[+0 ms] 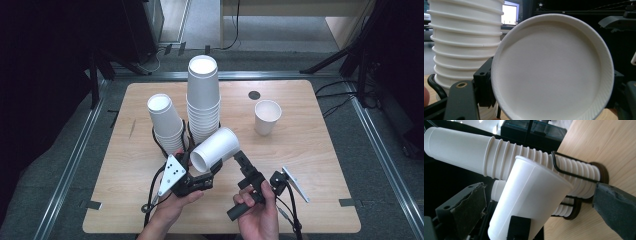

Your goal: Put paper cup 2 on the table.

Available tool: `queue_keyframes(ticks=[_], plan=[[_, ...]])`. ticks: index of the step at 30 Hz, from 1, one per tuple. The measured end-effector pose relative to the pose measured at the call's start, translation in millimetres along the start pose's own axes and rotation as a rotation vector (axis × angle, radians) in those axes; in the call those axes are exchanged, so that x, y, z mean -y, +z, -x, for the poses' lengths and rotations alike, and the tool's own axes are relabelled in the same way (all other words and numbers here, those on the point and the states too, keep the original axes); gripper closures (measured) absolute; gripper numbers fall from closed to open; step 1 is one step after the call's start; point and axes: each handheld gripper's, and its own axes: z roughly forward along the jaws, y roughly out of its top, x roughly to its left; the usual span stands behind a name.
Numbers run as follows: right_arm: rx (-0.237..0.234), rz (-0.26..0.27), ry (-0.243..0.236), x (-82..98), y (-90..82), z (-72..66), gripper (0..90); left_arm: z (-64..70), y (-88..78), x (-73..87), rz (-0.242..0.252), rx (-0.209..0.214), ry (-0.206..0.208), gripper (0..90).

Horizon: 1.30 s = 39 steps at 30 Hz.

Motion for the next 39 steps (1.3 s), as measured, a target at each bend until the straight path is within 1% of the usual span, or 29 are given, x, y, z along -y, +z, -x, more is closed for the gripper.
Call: queue_keyframes(ticks=[2, 4, 6, 8, 9, 11, 14, 16, 17, 19, 20, 22, 25, 29, 32, 39], plan=[[-0.01, -0.014, 0.054, 0.7, 1.5, 1.0, 0.0, 0.5, 0.2, 0.0, 0.002, 0.002, 0.002, 22.5], [-0.015, -0.012, 0.09, 0.5, 2.8, 2.4, 0.0, 1.0, 0.2, 0.1, 0.002, 0.003, 0.003, 22.5], [-0.019, -0.02, 0.155, 0.1, 4.0, 3.6, 0.0, 1.3, 0.2, 0.4, 0.002, 0.005, 0.005, 22.5], [0.0, -0.016, 0.198, 0.8, 6.5, 4.4, 0.0, 2.1, 0.3, 0.5, 0.003, 0.005, 0.004, 22.5], [0.0, -0.019, 0.23, 1.3, 7.5, 5.1, 0.0, 2.5, 0.4, 0.5, 0.004, 0.007, 0.006, 22.5], [0.008, -0.018, 0.263, 2.9, 9.8, 6.5, 0.0, 3.8, 0.5, 0.6, 0.005, 0.011, 0.007, 22.5], [-0.001, -0.022, 0.3, 4.8, 14.2, 7.8, 0.0, 4.8, 0.6, 0.9, 0.002, 0.015, 0.008, 22.5], [0.0, -0.02, 0.314, 5.5, 16.9, 9.0, 0.0, 5.3, 0.9, 1.1, 0.002, 0.015, 0.01, 22.5], [0.01, -0.022, 0.322, 6.1, 18.7, 10.0, 0.0, 5.4, 0.9, 1.1, 0.001, 0.017, 0.01, 22.5], [0.002, -0.024, 0.327, 6.5, 22.0, 10.9, 0.0, 5.9, 1.3, 1.4, 0.0, 0.02, 0.011, 22.5], [0.007, -0.022, 0.326, 6.5, 24.2, 11.7, 0.0, 6.1, 1.6, 1.6, -0.002, 0.02, 0.011, 22.5], [-0.005, -0.031, 0.342, 6.2, 29.1, 14.1, 0.0, 6.8, 1.9, 2.1, -0.005, 0.022, 0.012, 22.5], [-0.019, -0.039, 0.337, 6.1, 33.4, 14.2, 0.0, 7.1, 2.1, 2.5, -0.007, 0.024, 0.013, 22.5], [-0.021, -0.038, 0.336, 4.1, 37.2, 13.2, 0.0, 7.6, 2.4, 3.1, -0.011, 0.027, 0.011, 22.5], [-0.038, -0.044, 0.341, 3.0, 39.2, 12.2, 0.0, 8.3, 2.7, 3.5, -0.011, 0.029, 0.011, 22.5], [-0.023, -0.058, 0.335, 1.8, 45.1, 12.5, 0.0, 9.6, 2.9, 3.8, -0.013, 0.037, 0.013, 22.5]])
